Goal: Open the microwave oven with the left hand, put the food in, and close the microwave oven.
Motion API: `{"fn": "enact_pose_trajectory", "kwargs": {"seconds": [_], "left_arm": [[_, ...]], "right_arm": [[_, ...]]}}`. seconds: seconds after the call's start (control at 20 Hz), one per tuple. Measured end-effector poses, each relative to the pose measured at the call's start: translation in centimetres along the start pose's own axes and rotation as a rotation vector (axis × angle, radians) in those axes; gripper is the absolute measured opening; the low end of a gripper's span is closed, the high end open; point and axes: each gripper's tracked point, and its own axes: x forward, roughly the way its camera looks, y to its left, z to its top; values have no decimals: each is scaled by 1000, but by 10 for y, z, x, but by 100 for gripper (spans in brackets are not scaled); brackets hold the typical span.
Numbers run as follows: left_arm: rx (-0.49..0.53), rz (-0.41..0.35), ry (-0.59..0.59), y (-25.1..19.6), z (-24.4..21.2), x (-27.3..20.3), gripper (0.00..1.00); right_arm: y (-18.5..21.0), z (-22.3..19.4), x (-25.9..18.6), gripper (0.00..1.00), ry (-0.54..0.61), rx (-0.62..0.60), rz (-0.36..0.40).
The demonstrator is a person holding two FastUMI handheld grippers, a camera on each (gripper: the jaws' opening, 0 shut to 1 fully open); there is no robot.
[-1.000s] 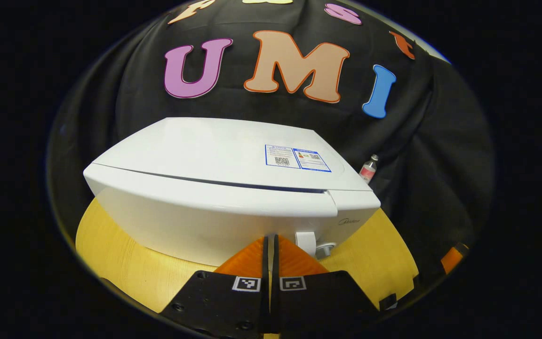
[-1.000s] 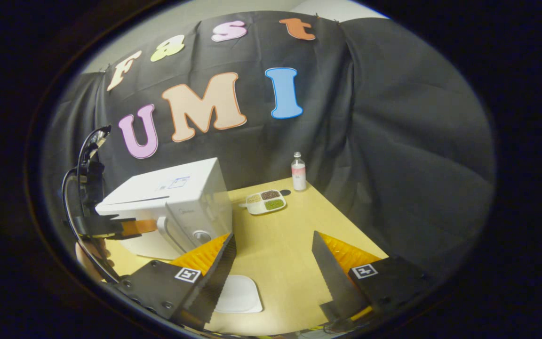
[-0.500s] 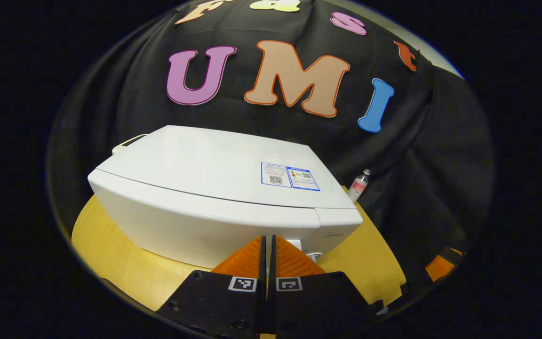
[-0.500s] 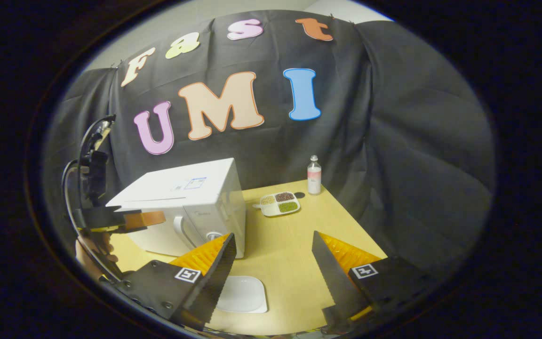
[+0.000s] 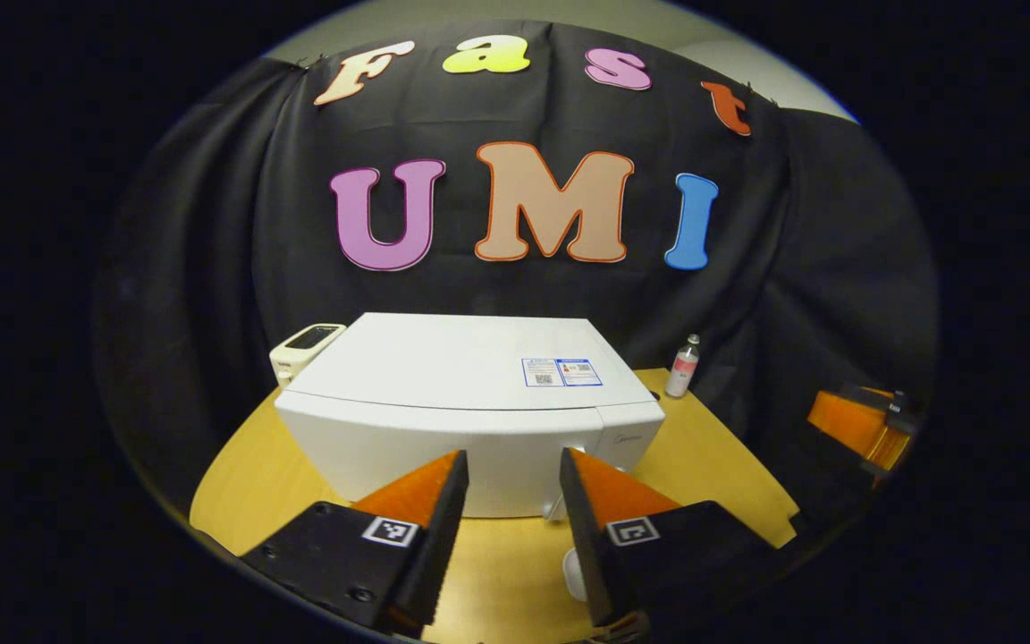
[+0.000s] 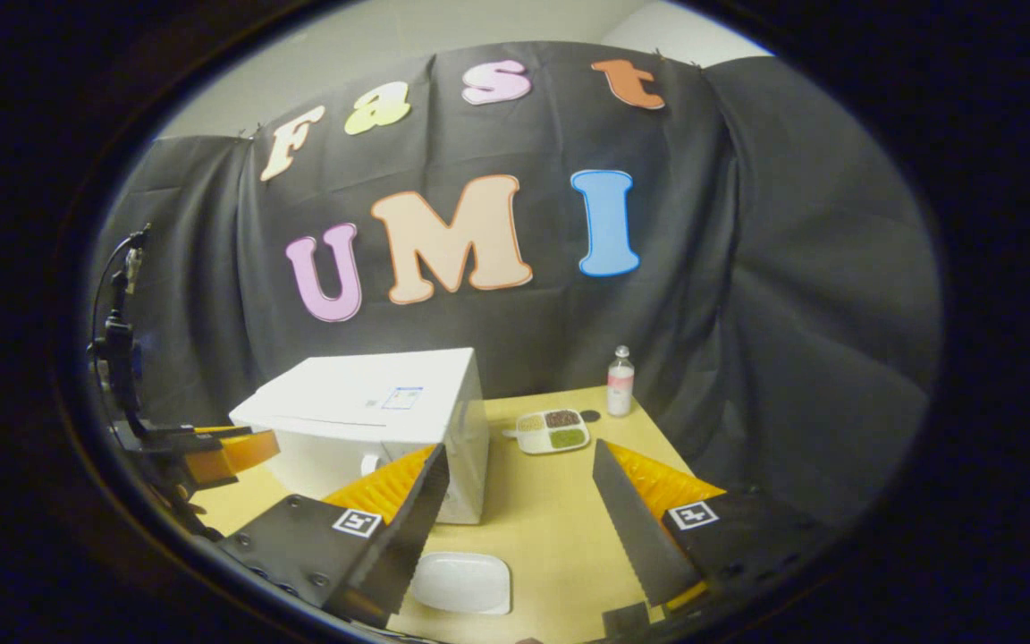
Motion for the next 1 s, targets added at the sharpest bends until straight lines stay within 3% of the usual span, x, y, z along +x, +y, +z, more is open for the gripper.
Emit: {"fn": "enact_pose_trajectory", "kwargs": {"seconds": [0.05, 0.1, 0.15, 0.6, 0.65, 0.7, 1.0], "left_arm": [[9, 29, -19, 7, 7, -6, 83], [12, 52, -35, 12, 11, -10, 87], [7, 68, -49, 14, 15, -14, 99], [-20, 81, -144, 3, 54, -37, 96], [-9, 83, -141, 1, 52, -38, 97], [-1, 83, -137, -3, 51, -40, 97], [2, 67, -108, -28, 38, -43, 96]], "right_arm": [[5, 4, -2, 92, -5, 6, 16], [10, 6, -3, 92, -10, 15, 34], [14, 10, -4, 92, -17, 19, 49], [28, 46, -17, 92, -98, -14, 138], [26, 46, -18, 100, -101, -8, 139], [25, 47, -19, 92, -101, 0, 142], [9, 45, -27, 92, -105, 10, 152]]}}
